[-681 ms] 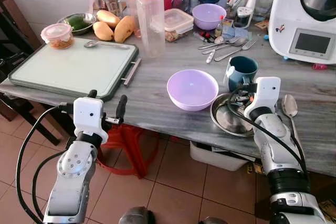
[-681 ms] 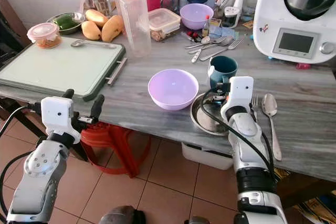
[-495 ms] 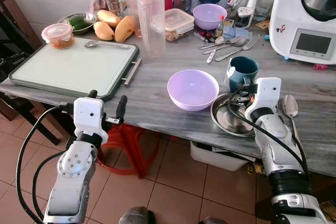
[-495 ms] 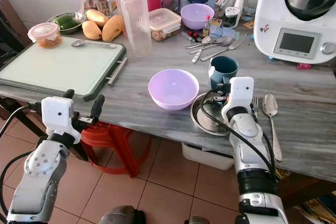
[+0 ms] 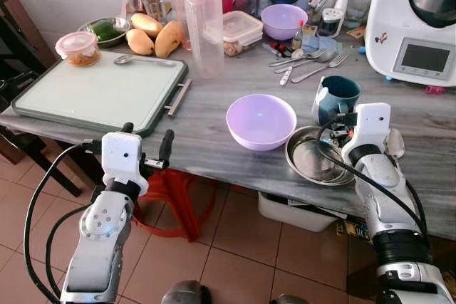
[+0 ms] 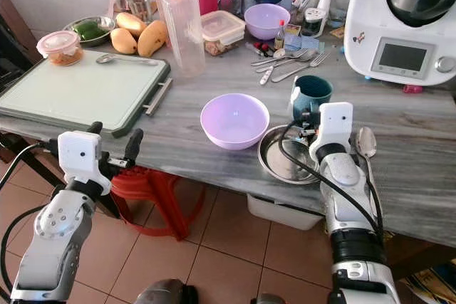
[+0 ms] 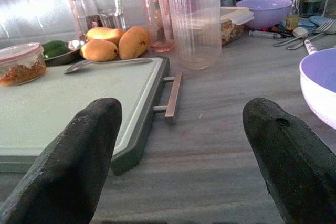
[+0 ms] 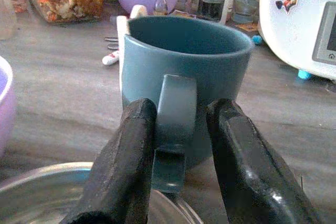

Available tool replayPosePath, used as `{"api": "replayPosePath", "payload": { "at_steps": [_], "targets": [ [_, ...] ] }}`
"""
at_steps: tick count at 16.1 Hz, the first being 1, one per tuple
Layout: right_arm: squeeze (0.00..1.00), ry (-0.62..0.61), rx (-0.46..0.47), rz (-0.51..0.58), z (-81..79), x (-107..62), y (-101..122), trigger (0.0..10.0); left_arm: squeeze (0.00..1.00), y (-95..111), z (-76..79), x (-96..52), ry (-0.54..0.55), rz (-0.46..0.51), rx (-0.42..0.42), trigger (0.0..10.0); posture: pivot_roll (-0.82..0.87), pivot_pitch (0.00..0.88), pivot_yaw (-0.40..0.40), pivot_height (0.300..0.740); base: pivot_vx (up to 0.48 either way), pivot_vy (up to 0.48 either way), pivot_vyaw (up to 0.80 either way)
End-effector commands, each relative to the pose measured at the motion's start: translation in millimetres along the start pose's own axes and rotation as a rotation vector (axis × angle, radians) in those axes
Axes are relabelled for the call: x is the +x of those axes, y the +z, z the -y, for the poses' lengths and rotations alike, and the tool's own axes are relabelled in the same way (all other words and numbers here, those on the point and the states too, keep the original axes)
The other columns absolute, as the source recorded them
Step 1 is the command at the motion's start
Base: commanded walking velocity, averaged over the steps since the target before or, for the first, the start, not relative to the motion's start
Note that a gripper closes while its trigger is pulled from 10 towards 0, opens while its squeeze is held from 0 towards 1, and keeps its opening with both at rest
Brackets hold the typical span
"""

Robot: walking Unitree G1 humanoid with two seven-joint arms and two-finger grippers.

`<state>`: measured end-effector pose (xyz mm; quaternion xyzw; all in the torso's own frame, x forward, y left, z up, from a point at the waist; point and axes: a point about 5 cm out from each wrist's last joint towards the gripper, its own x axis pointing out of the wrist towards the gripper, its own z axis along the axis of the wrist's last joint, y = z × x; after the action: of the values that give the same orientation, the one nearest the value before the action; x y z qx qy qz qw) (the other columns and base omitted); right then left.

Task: Setting the table

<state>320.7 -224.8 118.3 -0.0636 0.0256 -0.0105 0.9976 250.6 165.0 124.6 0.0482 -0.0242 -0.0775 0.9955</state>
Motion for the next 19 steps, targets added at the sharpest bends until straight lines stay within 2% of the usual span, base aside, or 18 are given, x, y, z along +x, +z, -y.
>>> {"api": "replayPosePath", "payload": {
  "at_steps": [1, 8, 16, 19],
  "targets": [
    [1.0, -0.005, -0.005, 0.012, 1.7, 0.3, 2, 10.0, 0.0, 4, 0.3, 1.7, -0.006, 0.008, 0.001, 10.0, 0.06, 0.011, 0.083, 0.74, 0.0, 0.0, 0.0],
    [1.0, -0.033, -0.023, 0.013, 4.4, -4.6, 1, 10.0, 0.0, 4, 2.0, 5.3, -0.011, 0.008, -0.003, 10.0, 0.05, 0.0, 0.085, 0.74, 0.0, 0.0, 0.0],
    [1.0, -0.126, -0.055, -0.008, 20.4, -8.7, -2, 10.0, 0.0, 4, 3.9, 11.2, -0.017, 0.015, -0.01, 10.0, 0.04, 0.0, 0.088, 0.74, 0.0, 0.0, 0.0],
    [1.0, -0.135, -0.054, 0.004, 21.6, -7.4, 0, 10.0, 0.0, 4, 4.1, 12.5, -0.017, 0.016, -0.011, 10.0, 0.04, 0.0, 0.088, 0.74, 0.0, 0.0, 0.0]
  ]
}}
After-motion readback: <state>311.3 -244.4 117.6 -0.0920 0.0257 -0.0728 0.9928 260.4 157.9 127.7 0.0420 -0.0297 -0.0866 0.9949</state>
